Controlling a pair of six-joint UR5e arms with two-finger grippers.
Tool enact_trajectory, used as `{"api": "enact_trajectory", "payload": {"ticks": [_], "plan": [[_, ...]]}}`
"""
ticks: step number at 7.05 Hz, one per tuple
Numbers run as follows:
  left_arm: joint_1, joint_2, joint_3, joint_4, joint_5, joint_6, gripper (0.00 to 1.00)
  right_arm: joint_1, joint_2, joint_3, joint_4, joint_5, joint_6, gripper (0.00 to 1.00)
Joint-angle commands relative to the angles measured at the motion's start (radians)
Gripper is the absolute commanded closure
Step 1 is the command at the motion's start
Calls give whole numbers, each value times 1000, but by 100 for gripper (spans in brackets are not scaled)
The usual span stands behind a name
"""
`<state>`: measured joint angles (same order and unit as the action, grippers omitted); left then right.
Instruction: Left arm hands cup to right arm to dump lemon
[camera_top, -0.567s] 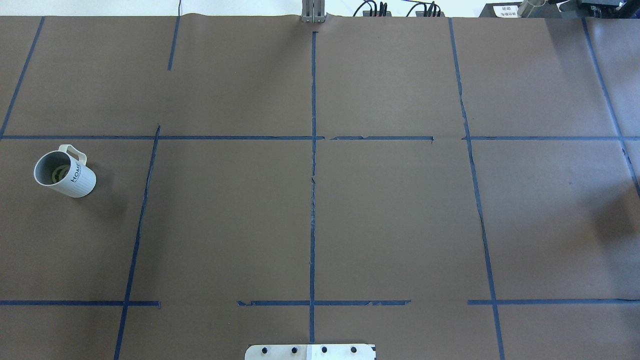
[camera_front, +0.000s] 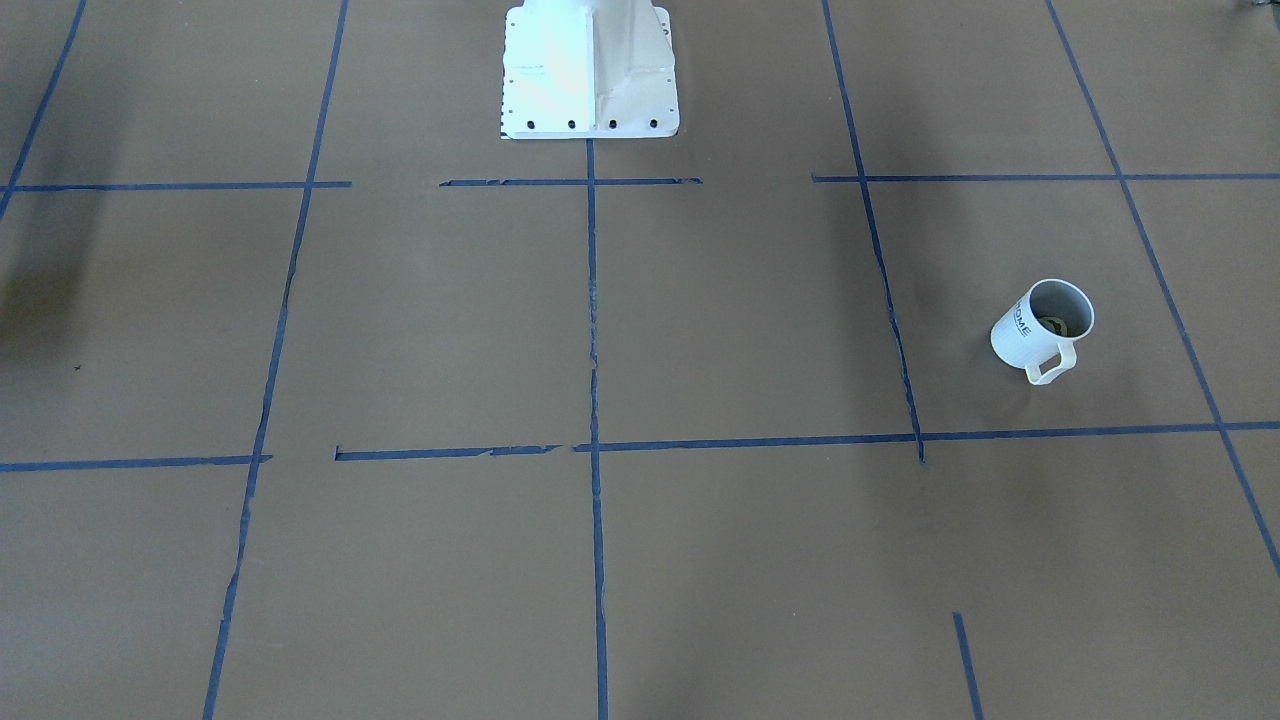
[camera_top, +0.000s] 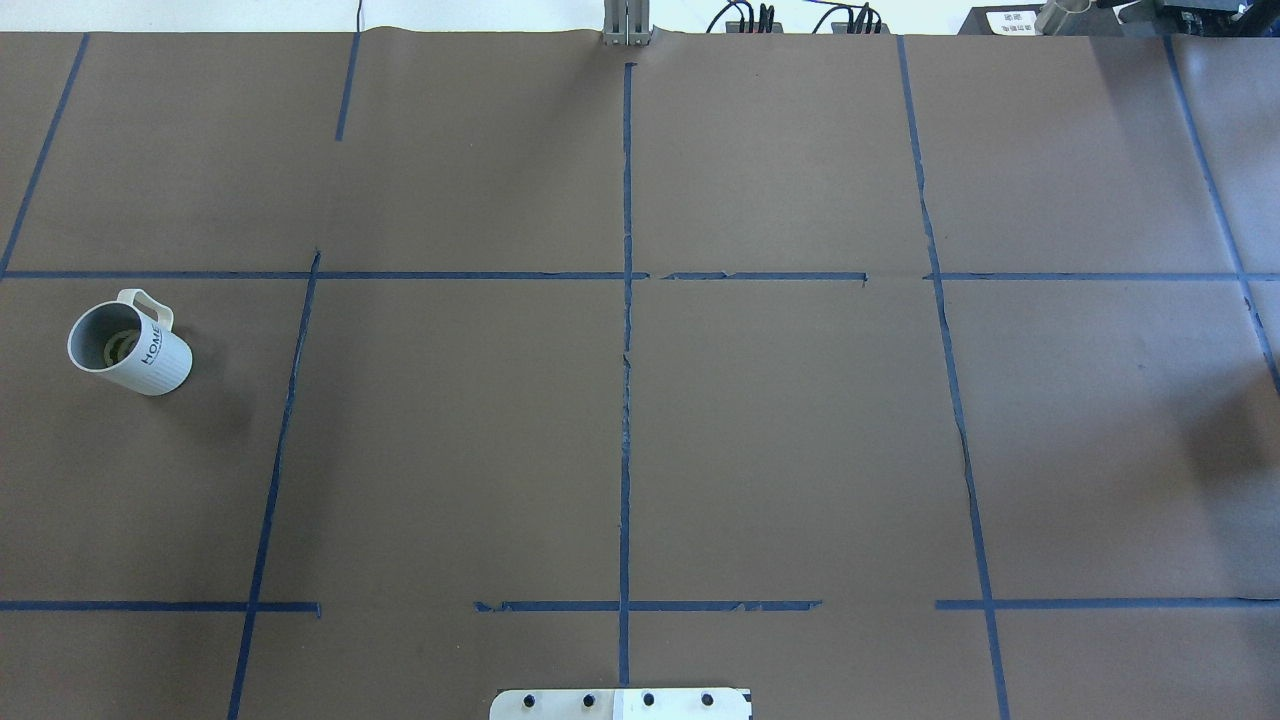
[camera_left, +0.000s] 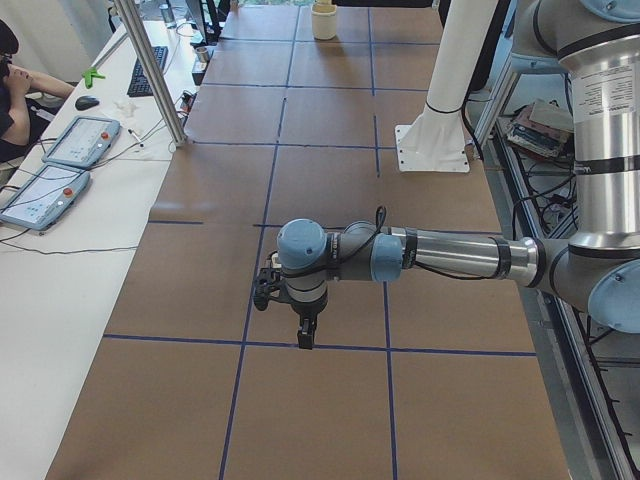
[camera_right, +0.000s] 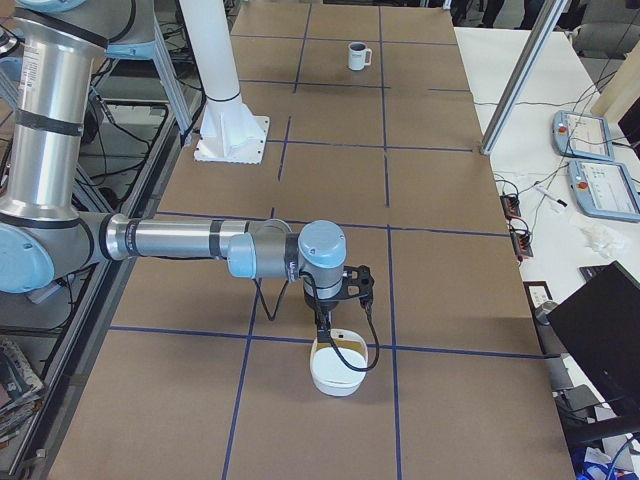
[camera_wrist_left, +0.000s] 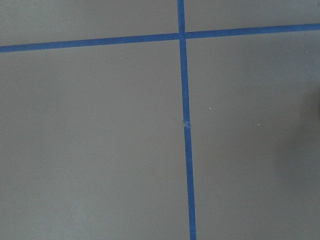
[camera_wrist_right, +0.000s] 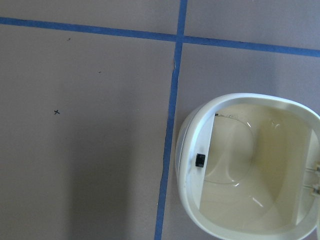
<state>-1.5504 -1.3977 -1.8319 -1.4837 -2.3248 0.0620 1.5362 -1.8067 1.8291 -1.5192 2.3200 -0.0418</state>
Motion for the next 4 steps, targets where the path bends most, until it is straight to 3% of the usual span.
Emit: {"api": "enact_trajectory", "payload": {"ticks": [1, 2, 4], "plan": [[12, -96, -6, -9, -2, -8, 0, -7, 1, -1, 70, 2, 7, 0], [12, -159, 15, -7, -4, -8, 0, -8, 1, -1, 70, 2, 7, 0], [35, -171, 11, -39, -5, -83, 0, -8, 1, -2, 70, 2, 8, 0]]}}
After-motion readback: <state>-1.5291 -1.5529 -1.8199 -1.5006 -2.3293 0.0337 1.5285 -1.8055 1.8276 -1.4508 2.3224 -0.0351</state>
